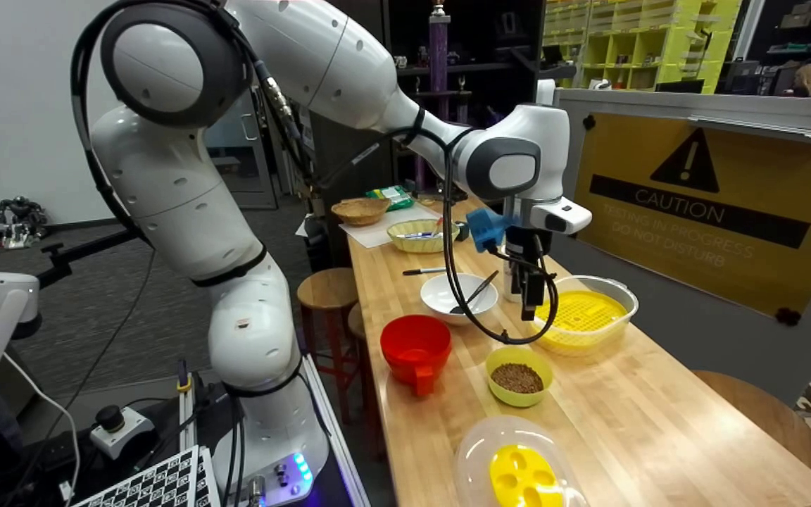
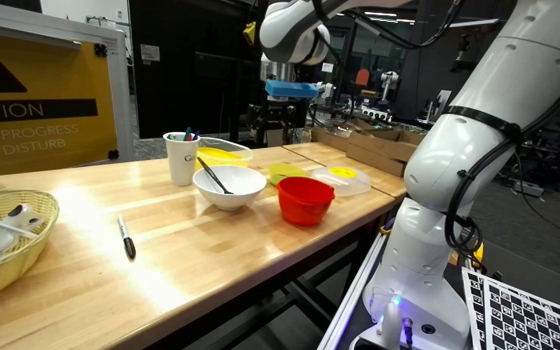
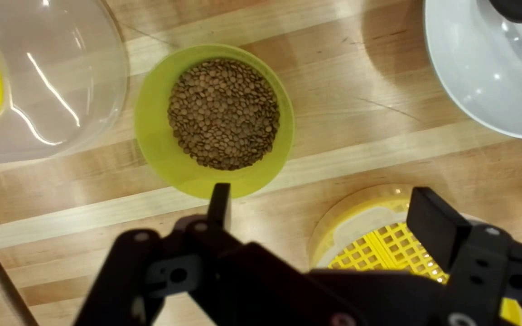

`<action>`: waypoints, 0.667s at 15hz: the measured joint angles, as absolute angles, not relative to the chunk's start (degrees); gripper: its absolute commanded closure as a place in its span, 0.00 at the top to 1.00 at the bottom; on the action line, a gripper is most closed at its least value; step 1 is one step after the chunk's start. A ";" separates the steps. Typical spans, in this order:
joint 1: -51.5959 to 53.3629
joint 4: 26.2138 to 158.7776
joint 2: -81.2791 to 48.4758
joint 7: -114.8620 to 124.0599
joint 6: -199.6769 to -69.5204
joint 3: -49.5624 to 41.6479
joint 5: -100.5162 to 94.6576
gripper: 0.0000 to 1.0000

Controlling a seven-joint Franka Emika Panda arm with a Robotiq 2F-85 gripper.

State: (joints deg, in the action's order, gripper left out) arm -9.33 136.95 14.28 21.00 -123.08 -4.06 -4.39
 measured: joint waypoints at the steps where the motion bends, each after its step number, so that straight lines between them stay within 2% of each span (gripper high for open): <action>1: -9.48 137.01 14.28 21.29 -122.79 -4.21 -4.39 1.00; 10: -8.62 140.22 15.91 35.01 -114.29 -1.01 -3.52 1.00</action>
State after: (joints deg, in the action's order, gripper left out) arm -8.62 140.22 15.91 35.01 -114.29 -1.01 -3.52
